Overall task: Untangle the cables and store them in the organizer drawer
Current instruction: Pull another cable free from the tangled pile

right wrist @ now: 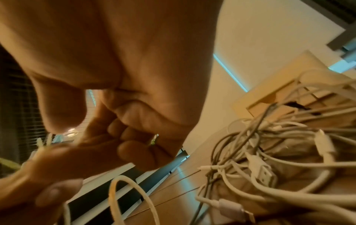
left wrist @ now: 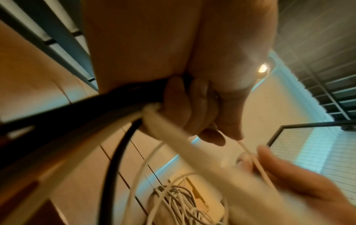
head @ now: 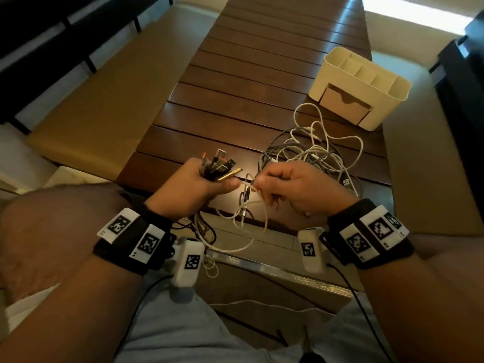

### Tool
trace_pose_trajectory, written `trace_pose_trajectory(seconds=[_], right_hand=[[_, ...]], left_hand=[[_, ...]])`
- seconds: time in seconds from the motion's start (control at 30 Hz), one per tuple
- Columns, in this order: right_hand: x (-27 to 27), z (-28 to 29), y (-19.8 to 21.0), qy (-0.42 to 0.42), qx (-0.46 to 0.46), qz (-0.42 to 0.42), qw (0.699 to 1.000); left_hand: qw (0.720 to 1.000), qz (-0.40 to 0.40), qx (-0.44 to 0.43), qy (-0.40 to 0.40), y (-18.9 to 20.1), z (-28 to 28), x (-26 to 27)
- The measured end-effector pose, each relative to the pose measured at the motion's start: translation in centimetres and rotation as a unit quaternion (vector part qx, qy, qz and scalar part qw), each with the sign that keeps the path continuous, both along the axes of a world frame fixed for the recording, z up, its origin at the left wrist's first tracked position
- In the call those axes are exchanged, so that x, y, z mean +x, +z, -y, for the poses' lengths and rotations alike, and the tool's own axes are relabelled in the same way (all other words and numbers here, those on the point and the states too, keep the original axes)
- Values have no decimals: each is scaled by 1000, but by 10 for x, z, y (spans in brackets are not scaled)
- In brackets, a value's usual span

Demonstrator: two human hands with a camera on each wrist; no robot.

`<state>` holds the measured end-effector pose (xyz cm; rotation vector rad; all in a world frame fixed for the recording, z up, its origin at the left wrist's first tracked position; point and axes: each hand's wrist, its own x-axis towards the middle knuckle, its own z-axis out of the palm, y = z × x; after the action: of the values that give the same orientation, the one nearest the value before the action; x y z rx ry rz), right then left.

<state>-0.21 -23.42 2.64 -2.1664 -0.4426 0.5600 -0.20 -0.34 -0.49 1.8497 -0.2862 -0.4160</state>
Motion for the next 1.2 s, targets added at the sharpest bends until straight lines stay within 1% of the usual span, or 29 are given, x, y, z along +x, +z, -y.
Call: trace_pose_trajectory(seconds=[0.03,0.1,0.2,0.27,0.4,0.6,0.73,0.77,0.83,0.9,1.1,1.2], right_hand=[[3,3,-4,-21,7,-4,1000],[11,4,-16,-33,-38,10,999],[21,2,-40,31,-156,56,986],[22,-3,-53,70,-202,85,973],[22,-15,-63,103,-190,146,965],[24,-22,-70,120,-211,175,954],[27,-20,-70,135,-246,195,940],[27,-20,-69,131,-235,192,944],[27,-19,-60,89,-204,143,964],[27,-16,-55,53,-189,104,975],[27,-7,-61,-12,-171,93,981],[26,-5,-60,-17,-165,101,981]], left_hand=[[1000,-17,-12,14,-2,-2,2],[999,-26,-20,28,-3,-5,5],[999,-20,-11,35,-7,-3,8],[999,-13,-4,48,-9,-1,10],[997,-20,-15,73,-18,-3,16],[995,-40,-18,86,-15,-8,19],[992,-28,-36,116,-12,-13,20],[991,-24,-40,122,-12,-14,20],[990,-26,-56,128,-12,-16,20],[986,-34,-78,141,-12,-17,20],[980,-46,-118,154,-12,-19,20],[980,-49,-127,148,-11,-19,19]])
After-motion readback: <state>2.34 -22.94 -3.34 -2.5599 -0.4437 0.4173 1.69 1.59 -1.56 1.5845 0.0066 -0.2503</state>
